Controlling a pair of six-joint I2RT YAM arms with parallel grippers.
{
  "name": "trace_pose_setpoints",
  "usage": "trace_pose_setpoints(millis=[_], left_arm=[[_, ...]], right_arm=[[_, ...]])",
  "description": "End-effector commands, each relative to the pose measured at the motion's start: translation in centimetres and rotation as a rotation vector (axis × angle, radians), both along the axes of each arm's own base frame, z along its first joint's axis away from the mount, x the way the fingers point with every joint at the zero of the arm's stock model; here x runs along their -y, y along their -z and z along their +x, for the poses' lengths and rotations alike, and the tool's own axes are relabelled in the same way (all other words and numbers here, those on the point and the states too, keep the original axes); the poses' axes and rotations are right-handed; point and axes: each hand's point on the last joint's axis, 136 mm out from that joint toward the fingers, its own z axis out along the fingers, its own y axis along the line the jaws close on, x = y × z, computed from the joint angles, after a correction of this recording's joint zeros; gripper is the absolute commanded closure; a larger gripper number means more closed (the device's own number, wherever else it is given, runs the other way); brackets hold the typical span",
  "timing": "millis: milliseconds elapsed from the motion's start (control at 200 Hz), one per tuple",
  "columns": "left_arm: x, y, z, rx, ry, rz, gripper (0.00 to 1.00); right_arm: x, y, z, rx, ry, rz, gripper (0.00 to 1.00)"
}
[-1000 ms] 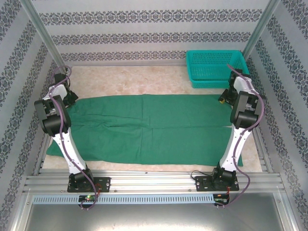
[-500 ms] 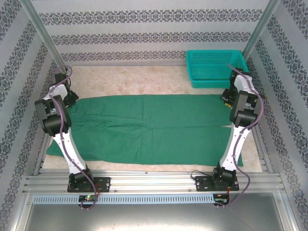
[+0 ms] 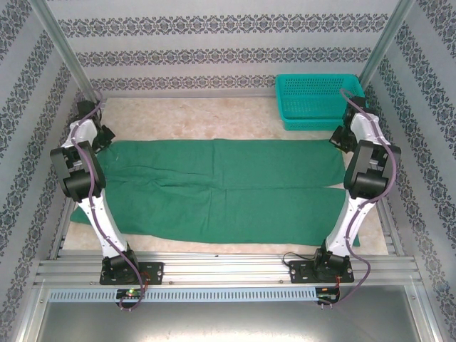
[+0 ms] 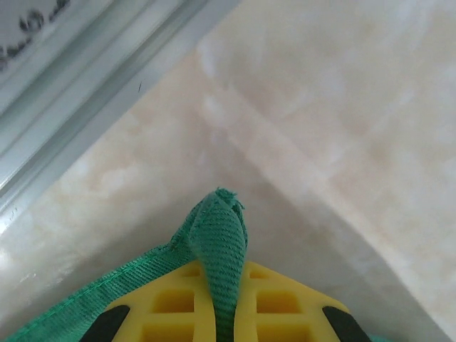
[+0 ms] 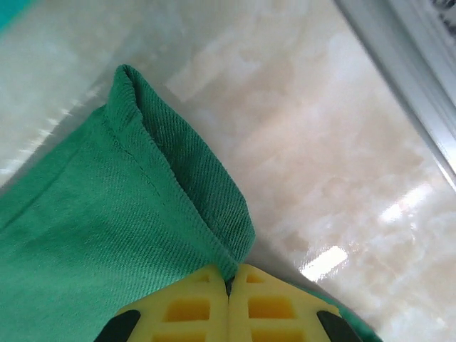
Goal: Roll up the long pants
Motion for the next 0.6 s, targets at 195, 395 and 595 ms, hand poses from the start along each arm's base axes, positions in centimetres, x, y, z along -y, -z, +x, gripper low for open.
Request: trace_pose_setpoints(millis=[195,395,595], left_arm=[[-1.3,-9.5,0.7,0.142,-0.046,0.068,1.00],[-3.8,-11.9,0.0,0.206,-0.122,0.070,1.00],[-5.2,-14.0,-1.0,0.244,-0.170,0.089,1.00]], right_arm=[[-0.3,-4.9,-0.1,0.143,0.024,-0.008,1.00],[0.2,-6.6,0.0,0.195,0.035,-0.017,1.00],[0.4,-9.4,-0.2,0.341,0.047,-0.039,1.00]])
